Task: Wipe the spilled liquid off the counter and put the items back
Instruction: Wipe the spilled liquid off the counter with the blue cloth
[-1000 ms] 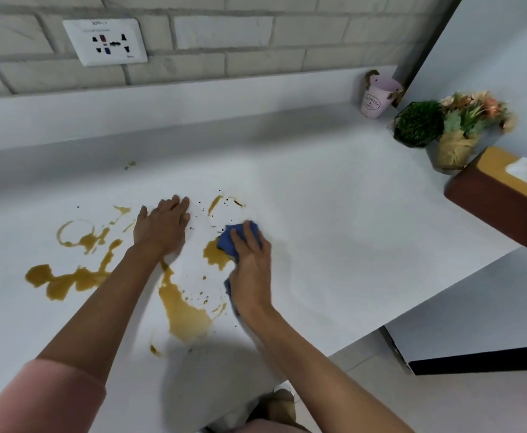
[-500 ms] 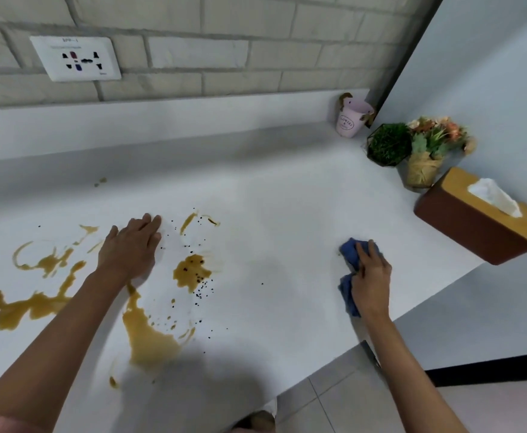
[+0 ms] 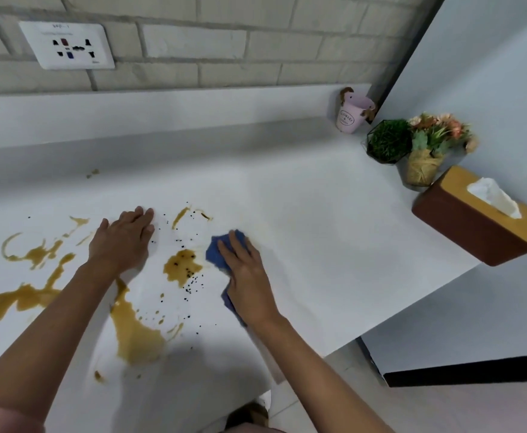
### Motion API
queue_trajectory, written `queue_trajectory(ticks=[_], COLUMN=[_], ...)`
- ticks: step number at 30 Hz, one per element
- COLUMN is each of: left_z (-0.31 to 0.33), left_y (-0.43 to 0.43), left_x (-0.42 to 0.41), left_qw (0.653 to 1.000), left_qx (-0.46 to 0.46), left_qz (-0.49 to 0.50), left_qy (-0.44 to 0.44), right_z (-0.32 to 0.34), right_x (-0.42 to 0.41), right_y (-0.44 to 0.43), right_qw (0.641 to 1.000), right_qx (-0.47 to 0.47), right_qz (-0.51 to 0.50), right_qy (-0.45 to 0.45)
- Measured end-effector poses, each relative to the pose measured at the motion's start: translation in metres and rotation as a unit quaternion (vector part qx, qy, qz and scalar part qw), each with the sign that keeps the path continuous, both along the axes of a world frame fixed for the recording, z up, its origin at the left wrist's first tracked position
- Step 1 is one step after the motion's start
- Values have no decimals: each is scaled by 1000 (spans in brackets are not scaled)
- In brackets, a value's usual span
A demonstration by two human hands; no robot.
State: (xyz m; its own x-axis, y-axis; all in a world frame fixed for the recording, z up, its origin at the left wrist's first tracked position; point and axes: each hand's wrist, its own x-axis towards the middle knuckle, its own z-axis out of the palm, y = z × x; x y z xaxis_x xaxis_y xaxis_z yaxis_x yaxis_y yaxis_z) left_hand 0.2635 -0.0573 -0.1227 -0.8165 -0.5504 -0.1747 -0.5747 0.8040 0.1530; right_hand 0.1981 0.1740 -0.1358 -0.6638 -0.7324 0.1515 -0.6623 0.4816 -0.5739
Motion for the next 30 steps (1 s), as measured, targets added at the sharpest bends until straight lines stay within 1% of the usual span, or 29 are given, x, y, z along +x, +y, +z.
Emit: queue_trajectory(ticks=[2,4,6,8,9,12,15,18,19,21,23,26,28,30], left_z=[0,0,1,1,1,0,1,2,2,2,2,3,3,3], left_y=[-1,-1,-1,0,0,1,2,1,1,0,-1,-1,-1,-2], left_x=[0,1,0,-1,-1,-1,0,1,1,1,2,1,0,0], left_qw=[1000,1000,1000,1000,1000,1000,1000,1000,1000,1000,1000,1000,1000,1000], left_qx=[3,5,12,15,14,8,10,7,6,6,8,11,13,19], left_qz=[0,-3,-4,-4,-4,-5,0,4,3,1,0,-5,-4,-2], left_qy=[1,3,7,12,12,9,3,-6,-8,-10,-7,-6,-9,-11], right_z=[-3,-2,2,5,6,10,0,-9,-11,-10,-7,0,5,7], right_x=[-1,-20,-48,-72,-80,-77,-37,7,10,3,-19,-57,-67,-59], right_y=[37,75,94,82,68,15,-23,-16,-4,25,40,25,1,-24], right_qw=[999,993,984,978,978,983,992,994,995,999,999,994,991,991], right_qx=[-28,-39,-12,30,49,95,84,60,41,11,21,40,68,93], right_qz=[-31,-108,-175,-199,-194,-130,-56,45,52,19,-29,-89,-77,-32], right_qy=[6,29,36,48,61,88,78,81,69,31,34,58,84,92])
